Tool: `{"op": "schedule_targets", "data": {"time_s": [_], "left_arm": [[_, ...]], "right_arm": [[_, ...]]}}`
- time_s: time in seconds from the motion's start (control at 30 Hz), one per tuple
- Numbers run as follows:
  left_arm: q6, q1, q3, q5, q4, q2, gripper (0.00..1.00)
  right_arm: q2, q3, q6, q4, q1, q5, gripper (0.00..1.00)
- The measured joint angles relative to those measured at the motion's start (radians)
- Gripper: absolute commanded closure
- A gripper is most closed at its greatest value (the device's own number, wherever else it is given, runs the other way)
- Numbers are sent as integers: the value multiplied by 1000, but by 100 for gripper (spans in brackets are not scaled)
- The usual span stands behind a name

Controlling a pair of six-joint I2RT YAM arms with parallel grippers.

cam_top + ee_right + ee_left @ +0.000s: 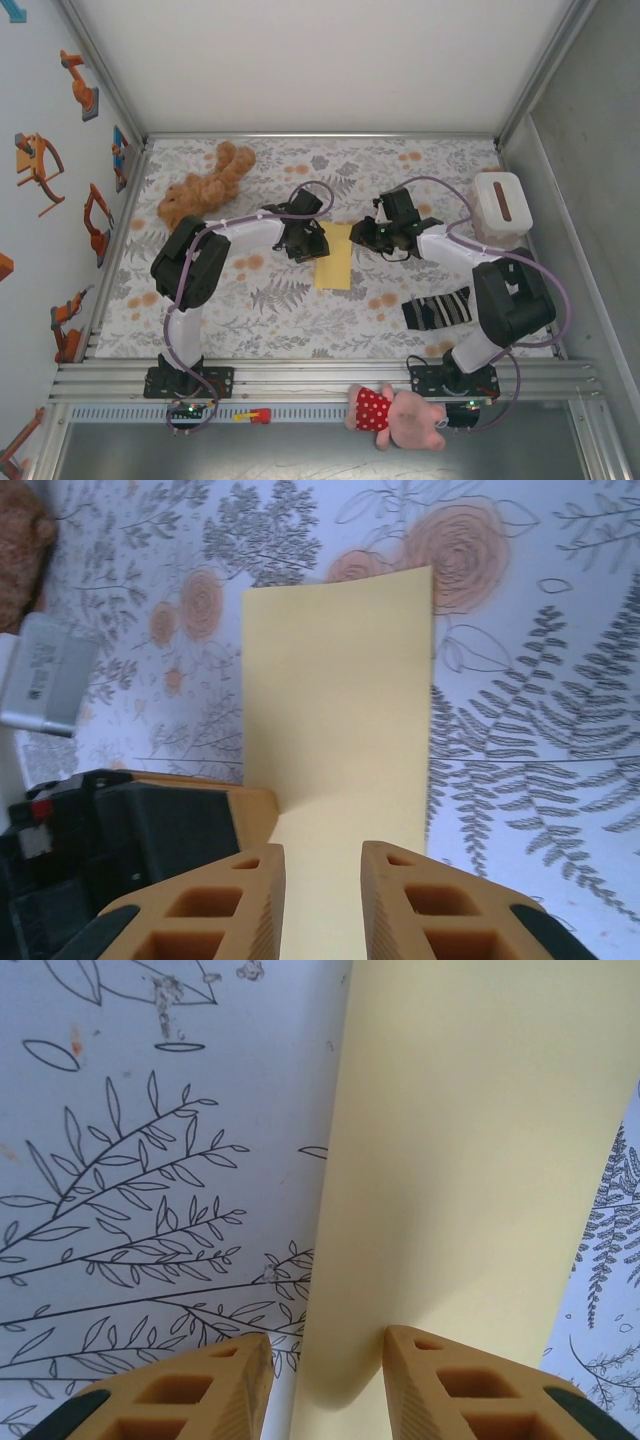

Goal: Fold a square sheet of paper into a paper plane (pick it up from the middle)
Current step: First fold in half a square sheet of paper at the center of the table.

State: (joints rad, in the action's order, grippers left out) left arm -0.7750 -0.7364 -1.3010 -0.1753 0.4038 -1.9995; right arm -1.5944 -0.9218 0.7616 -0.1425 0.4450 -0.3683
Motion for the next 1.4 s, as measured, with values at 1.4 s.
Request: {"op": "schedule_targets", "data": {"time_s": [1.4], "left_arm": [[-27, -3, -5, 19, 9, -5, 67]], "right_arm": [[-89, 6, 1, 27, -36, -60, 79]]}}
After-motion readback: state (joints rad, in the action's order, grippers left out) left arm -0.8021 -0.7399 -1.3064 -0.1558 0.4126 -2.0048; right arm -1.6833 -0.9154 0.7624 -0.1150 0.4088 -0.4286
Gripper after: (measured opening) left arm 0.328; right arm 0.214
